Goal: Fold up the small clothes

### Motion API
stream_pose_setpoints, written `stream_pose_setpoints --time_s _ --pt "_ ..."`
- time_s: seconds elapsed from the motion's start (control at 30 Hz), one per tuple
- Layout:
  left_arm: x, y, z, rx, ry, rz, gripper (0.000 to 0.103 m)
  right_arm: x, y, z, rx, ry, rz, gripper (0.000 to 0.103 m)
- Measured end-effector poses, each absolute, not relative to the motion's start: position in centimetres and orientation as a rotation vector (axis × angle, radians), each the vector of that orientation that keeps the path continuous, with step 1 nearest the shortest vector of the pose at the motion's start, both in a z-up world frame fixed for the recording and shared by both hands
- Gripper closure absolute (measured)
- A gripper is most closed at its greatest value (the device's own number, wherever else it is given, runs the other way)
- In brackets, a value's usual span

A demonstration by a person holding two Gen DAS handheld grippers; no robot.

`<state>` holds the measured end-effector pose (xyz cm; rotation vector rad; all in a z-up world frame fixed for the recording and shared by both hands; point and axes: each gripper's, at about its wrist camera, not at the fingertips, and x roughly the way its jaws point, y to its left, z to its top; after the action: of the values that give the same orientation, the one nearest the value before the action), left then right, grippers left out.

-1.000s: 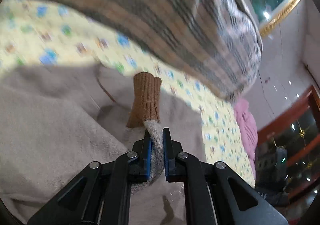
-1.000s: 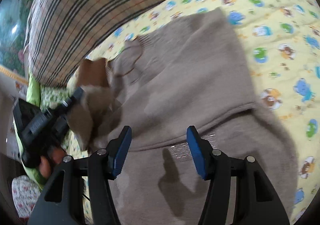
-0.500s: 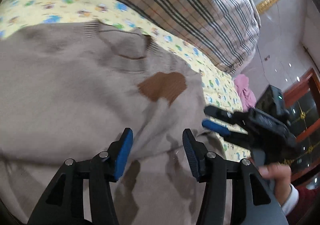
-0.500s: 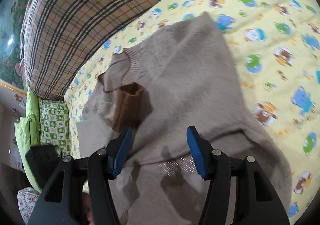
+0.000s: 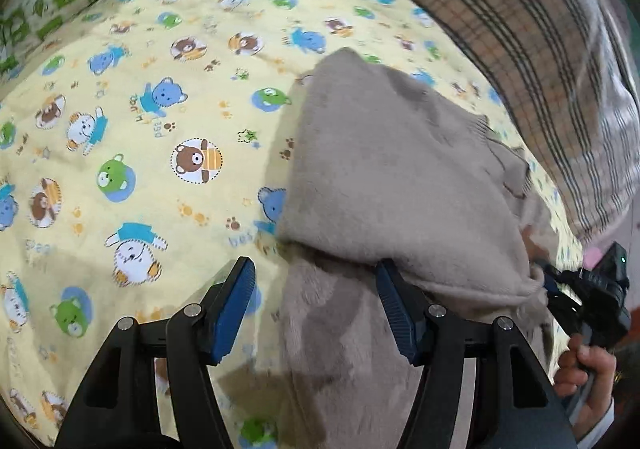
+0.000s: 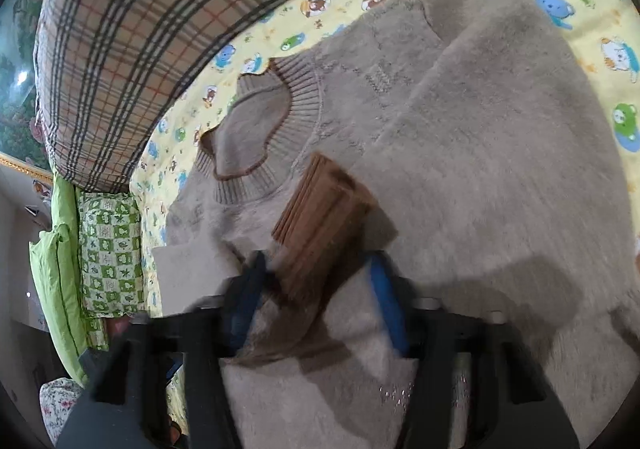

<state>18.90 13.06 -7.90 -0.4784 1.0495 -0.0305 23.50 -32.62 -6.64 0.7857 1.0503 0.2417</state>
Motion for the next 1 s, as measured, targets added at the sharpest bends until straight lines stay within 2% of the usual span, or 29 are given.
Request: stream_pose_setpoints --time_s 0.07,0.17,0.23,0.47,0.73,0.87,1.0 --pt "19.4 12.8 -8.2 -0.46 1.048 -0.019 0.04 23.5 -33.0 -5.2 0.781 1.02 0.278 0.096" --pt "19.5 12.3 -8.4 -0.442 1.042 -0.009 0.04 21.2 -35.0 -0.3 0.824 0.79 0.38 0.096" --pt "19.6 11.9 -8.4 -0.448 1.04 -0.007 0.04 19.7 -36.6 1.1 0.789 0.715 0.346 0.096" --pt "20.0 11.7 -8.4 -0.45 1.05 -0.018 0.039 18.5 -41.4 -5.2 0.874 0.86 0.155 0.096" --pt "19.1 15.9 -9.2 -0.731 0.978 0.067 0.039 18.1 -39.0 -4.0 0.825 0.825 0.28 0.095" --pt "19.6 15.6 -8.9 -0.686 0.996 0.047 0.039 18.3 -37.3 -4.7 0.69 0.888 0.269 0.095" --pt "19.4 15.6 -9.0 -0.693 1.008 0.037 0.039 17.7 -38.1 -6.7 0.683 0.939 0.207 0.095"
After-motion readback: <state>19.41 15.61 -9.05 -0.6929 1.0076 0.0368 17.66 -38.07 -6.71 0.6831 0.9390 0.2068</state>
